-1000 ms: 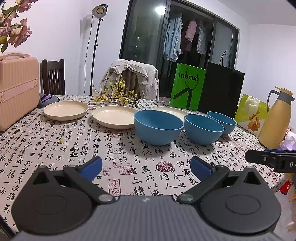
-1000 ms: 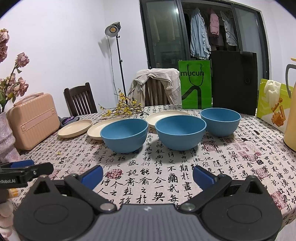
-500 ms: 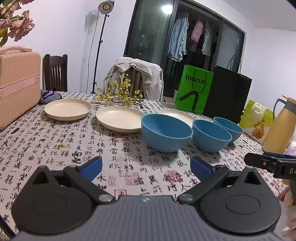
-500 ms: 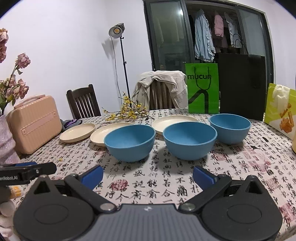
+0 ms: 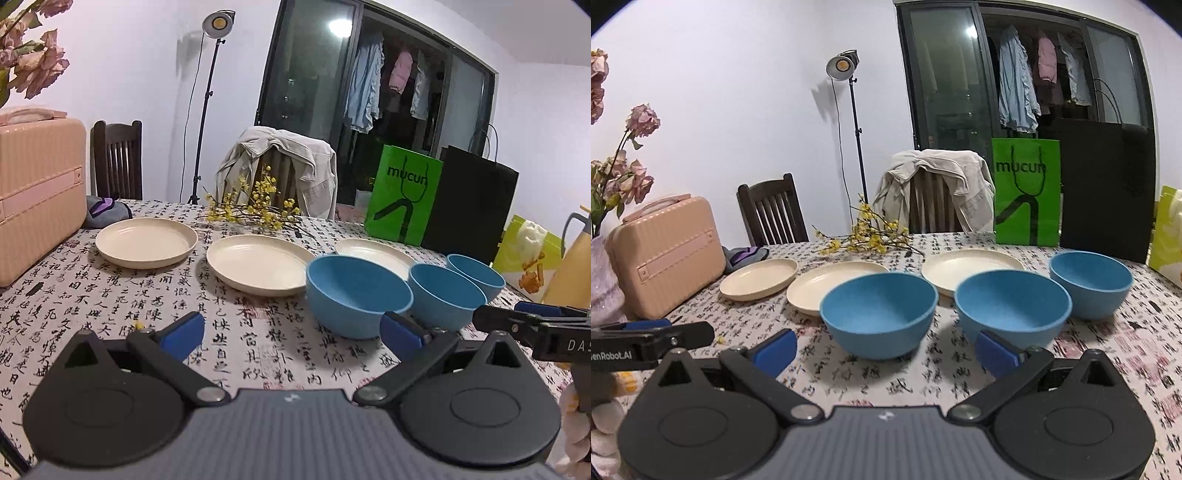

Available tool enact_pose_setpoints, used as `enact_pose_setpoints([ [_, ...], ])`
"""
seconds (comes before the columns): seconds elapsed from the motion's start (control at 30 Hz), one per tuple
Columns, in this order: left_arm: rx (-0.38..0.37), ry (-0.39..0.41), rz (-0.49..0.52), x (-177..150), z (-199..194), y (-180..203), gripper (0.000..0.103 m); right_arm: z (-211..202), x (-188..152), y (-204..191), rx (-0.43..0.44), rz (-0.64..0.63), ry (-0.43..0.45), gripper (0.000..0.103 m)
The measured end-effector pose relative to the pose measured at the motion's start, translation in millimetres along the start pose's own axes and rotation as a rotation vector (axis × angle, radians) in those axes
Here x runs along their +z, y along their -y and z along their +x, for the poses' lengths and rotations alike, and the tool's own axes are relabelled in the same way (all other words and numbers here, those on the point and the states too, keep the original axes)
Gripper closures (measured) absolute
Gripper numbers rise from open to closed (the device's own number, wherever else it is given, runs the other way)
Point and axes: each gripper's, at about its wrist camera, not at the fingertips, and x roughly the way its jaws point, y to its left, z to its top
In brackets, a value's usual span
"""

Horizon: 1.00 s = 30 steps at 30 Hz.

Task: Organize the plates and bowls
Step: 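Move both tools forward toward the cream plates beside the blue bowls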

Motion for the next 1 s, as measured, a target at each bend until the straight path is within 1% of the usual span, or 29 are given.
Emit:
enact_pose_setpoints([
  [0.23,0.021,0.015,-0.005,16.5,11.4,-11.7,0.000,19.1,12.7,-6.0,0.008,0.003,0.024,0.000],
  [0.5,0.063,0.033,-0.017,39.3,20.1,-26.9,0.000,40.2,24.9,-6.6,0.002,0.001,0.033,0.000],
  [0.63,0.097,0.043,-0.023,50.4,24.3,-35.6,0.000,50.5,31.6,-4.5,-0.007,0.002,0.032,0.000],
  [1.0,0.153,-0.007,-0.073,76.2,53.7,-60.8,0.000,79.7,54.0,-7.9,-0.001,-0.013,0.010,0.000],
])
